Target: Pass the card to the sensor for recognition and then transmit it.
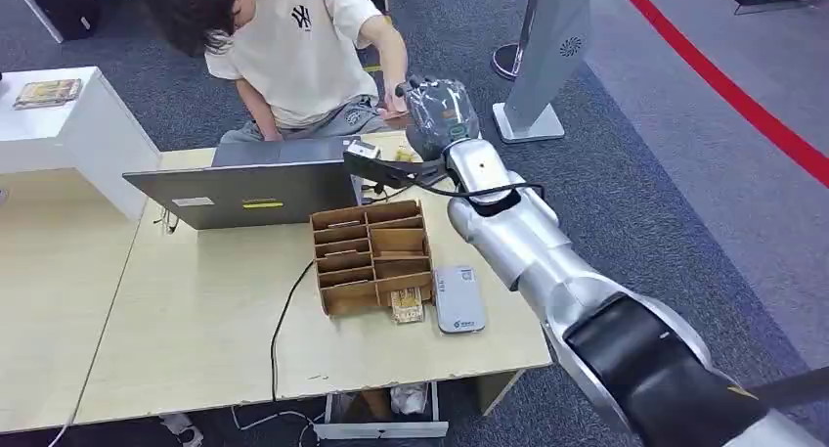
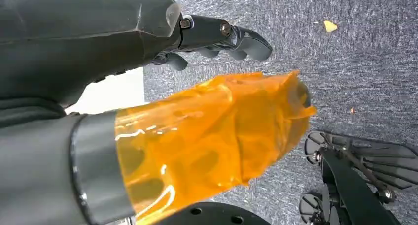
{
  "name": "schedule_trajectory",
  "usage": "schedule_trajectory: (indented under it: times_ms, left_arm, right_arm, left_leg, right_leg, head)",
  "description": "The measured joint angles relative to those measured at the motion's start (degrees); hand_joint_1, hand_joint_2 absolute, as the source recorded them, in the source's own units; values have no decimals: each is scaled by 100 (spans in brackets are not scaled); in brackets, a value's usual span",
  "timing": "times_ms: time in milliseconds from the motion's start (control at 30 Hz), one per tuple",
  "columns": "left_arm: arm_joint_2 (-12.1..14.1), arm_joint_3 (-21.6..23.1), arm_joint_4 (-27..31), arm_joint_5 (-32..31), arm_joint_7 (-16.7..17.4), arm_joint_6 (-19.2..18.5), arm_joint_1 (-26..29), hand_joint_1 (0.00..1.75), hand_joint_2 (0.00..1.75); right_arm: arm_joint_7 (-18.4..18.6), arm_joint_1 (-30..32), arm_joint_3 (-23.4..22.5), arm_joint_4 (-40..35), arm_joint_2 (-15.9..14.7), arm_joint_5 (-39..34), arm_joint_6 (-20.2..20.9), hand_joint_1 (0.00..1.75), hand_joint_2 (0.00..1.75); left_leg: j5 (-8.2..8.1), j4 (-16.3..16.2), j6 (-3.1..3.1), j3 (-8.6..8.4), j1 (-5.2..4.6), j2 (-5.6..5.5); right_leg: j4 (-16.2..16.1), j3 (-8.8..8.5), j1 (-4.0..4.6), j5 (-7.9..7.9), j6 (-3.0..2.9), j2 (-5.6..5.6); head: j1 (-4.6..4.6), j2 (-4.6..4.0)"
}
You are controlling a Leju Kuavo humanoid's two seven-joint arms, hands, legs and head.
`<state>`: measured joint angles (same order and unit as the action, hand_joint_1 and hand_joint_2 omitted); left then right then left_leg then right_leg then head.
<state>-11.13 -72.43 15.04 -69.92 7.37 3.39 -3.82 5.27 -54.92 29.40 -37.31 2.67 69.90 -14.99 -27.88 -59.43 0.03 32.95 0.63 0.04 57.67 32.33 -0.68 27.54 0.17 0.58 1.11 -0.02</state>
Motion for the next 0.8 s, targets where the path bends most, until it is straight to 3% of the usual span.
schedule_trajectory:
  times_ms: [133, 200, 567, 633, 800]
  left_arm:
    - [-11, 0, 0, 70, 35, 24, 1, 0, 0]
    - [-31, 0, 0, 126, 42, 37, 2, 0, 0]
    - [-192, -20, 2, 457, -94, 151, 49, 0, 0]
    - [-221, -63, 2, 520, -118, 181, 54, 0, 0]
    - [-284, -173, 2, 667, -138, 256, 60, 0, 0]
  right_arm:
    - [-376, 240, -164, -75, 26, -700, -144, 0, 0]
    - [-713, 533, -393, -390, 81, -1457, -99, 0, 0]
    - [-1741, 2970, -1403, -3596, 269, -5621, 896, 0, 0]
    - [-1873, 3367, -1512, -4060, 269, -6188, 1029, 0, 0]
    - [-2081, 4234, -1696, -4851, 264, -6826, 1152, 0, 0]
  left_leg:
    - [0, 0, 0, 0, 0, 0]
    - [0, 0, 0, 0, 0, 0]
    - [-6, 1, 2, 6, 0, -9]
    - [-7, 1, 4, 6, -1, -8]
    - [-7, 1, 4, 5, 0, -7]
  right_leg:
    - [0, 0, 0, 0, 0, 0]
    - [0, -1, 0, 0, 0, 1]
    - [-4, 1, 0, 7, 4, 9]
    - [-4, 2, 0, 8, 4, 8]
    - [-6, 3, 0, 8, 4, 7]
  head:
    - [0, 0]
    - [0, 0]
    - [-2, 0]
    - [-2, 0]
    - [0, 0]
